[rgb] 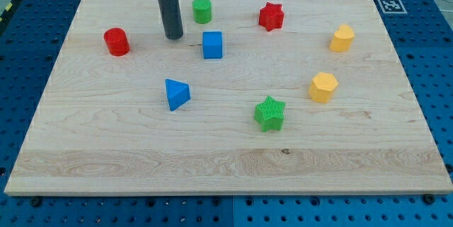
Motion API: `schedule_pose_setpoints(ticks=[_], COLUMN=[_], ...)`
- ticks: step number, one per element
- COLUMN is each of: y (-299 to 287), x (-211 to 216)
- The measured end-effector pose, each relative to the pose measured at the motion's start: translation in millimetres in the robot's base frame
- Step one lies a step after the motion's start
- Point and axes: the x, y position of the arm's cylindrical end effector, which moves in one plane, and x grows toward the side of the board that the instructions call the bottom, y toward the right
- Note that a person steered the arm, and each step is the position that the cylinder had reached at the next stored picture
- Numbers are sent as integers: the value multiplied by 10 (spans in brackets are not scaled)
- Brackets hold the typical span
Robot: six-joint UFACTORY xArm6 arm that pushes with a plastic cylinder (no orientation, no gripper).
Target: Place the blue triangle to left green star
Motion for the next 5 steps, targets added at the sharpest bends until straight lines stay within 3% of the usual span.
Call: schedule_pose_setpoints(ticks=[3,5], y=[19,-378], x=[817,1005])
